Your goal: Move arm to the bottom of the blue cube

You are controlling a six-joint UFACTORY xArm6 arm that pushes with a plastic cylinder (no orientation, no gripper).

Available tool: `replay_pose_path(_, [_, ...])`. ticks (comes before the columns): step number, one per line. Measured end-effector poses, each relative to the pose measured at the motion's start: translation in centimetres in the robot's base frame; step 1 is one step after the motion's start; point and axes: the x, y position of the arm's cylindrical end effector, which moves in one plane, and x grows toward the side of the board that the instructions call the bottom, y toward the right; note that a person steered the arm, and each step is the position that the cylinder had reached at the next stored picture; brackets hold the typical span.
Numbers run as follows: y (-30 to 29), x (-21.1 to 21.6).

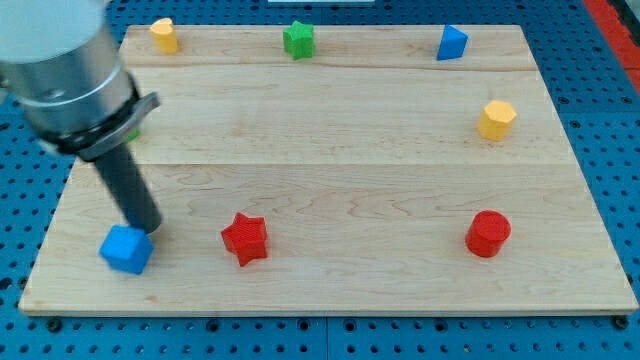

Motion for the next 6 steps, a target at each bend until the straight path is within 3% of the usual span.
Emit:
replay_pose_path(2, [6.0,2.4])
replay_pose_path(3, [2.0,6.8])
replay_pose_path(6, [-0.5,3.3])
